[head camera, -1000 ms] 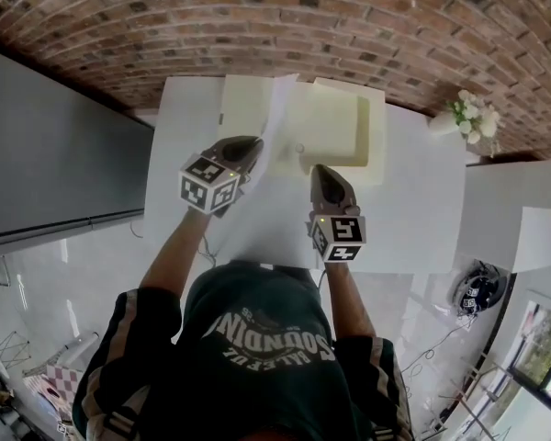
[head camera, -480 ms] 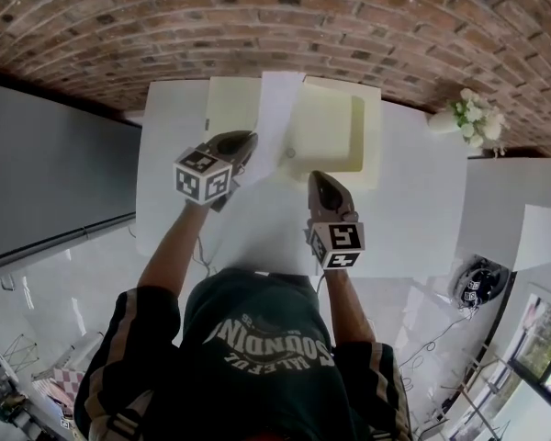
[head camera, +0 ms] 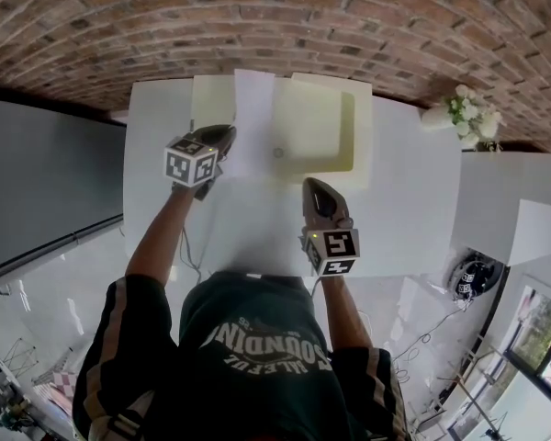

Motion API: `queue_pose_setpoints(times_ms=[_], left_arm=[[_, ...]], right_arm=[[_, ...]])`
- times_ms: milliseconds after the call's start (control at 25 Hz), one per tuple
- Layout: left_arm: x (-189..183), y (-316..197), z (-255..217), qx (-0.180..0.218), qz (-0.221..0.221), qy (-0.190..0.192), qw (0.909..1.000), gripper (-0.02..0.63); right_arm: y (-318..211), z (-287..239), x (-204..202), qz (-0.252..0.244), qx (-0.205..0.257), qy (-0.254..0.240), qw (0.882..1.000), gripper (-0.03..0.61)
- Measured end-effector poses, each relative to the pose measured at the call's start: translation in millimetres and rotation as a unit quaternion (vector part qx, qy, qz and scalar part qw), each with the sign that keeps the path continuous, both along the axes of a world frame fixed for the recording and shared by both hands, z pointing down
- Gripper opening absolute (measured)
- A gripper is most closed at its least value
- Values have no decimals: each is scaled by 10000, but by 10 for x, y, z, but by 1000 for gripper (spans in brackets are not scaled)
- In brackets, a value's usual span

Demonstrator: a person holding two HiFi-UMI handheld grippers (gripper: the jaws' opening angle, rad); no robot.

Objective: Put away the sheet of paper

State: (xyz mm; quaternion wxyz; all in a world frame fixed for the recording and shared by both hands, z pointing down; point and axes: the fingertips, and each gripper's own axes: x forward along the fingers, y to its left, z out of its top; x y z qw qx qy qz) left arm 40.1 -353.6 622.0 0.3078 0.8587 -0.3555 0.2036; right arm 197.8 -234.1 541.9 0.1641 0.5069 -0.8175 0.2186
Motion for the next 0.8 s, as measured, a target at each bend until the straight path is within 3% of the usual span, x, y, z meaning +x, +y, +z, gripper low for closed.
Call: queue_pose_setpoints(times_ms=[440,560,800], left_arm=[[-113,-118,521,-446,-143,-605,9971,11],[-171,-139,517,-378,-163,-696,9967,11],[-85,-15,100,3,100,-439,9990,11]], right_arm=[[-54,122,105,15,-157,6,9999,0],[-67,147,121,10,-176,9,9998,0],[-108,145,124,-30,-182,-27,9998,0]])
